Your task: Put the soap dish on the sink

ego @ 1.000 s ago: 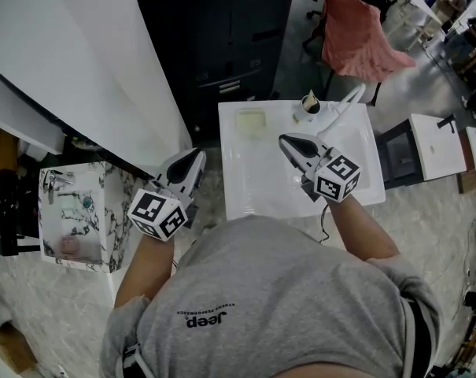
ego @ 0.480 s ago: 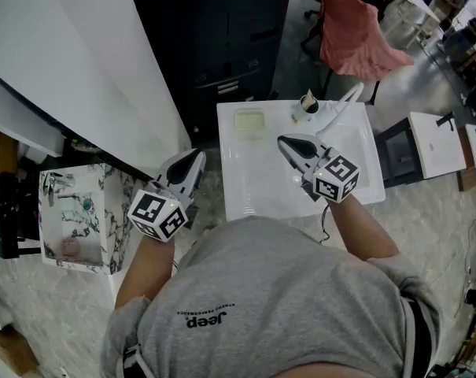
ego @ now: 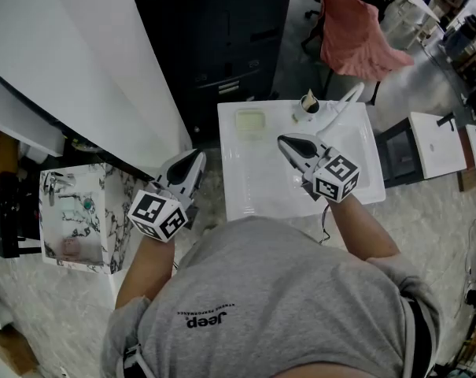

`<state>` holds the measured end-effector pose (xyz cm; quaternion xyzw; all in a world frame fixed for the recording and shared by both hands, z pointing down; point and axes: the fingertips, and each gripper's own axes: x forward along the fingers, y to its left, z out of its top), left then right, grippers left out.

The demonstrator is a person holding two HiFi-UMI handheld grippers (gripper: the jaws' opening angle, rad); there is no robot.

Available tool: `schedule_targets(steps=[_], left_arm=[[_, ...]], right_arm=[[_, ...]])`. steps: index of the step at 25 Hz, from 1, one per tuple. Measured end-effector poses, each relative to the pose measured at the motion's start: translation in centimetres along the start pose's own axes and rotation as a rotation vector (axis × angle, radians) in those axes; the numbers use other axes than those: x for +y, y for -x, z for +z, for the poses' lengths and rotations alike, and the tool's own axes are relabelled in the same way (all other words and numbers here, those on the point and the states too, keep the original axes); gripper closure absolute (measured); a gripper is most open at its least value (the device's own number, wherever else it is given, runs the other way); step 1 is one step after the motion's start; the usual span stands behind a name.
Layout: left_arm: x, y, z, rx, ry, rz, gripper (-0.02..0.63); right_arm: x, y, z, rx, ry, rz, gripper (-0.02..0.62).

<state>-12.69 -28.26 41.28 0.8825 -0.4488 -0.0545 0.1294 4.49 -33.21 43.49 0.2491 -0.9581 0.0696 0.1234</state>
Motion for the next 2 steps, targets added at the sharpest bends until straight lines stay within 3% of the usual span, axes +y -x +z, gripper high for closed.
schedule_targets(steps=[2], left_arm=[[-0.02, 0.02, -0.03, 0.000, -0.001, -0.001, 0.592]], right_arm=[[-0.01, 0.01, -0.01, 0.001, 0.001, -0.001, 0.529]])
